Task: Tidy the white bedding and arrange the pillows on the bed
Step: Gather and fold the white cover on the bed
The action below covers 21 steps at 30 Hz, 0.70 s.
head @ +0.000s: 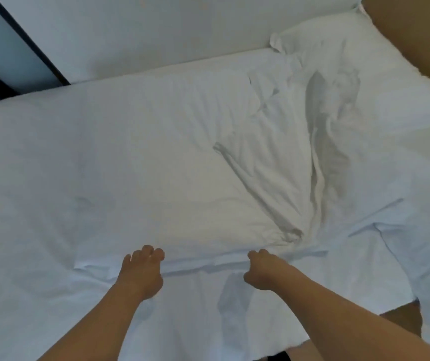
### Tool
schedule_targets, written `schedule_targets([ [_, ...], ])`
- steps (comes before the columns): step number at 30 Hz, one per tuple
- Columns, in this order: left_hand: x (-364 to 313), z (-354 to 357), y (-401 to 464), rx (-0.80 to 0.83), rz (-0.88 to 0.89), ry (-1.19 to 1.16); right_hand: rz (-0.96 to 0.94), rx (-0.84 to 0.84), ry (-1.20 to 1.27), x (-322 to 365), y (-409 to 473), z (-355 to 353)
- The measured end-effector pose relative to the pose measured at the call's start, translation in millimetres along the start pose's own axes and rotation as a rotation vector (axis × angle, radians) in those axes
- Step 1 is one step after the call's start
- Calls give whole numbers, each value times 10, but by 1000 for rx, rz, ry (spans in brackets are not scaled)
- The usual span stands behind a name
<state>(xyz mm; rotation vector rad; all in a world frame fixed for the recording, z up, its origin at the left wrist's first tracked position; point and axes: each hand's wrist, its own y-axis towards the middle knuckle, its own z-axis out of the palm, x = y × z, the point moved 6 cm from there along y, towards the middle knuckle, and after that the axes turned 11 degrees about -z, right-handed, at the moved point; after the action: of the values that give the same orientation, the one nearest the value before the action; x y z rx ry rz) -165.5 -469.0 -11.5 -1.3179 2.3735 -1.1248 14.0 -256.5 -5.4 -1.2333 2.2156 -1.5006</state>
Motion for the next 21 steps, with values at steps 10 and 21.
schedule_targets([
  [10,1742,-195,414,2,-372,-601,48,-160,570,1540,366,-8],
  [21,2194,1274,1939,153,-578,-1164,321,-218,1384,2272,2145,1505],
])
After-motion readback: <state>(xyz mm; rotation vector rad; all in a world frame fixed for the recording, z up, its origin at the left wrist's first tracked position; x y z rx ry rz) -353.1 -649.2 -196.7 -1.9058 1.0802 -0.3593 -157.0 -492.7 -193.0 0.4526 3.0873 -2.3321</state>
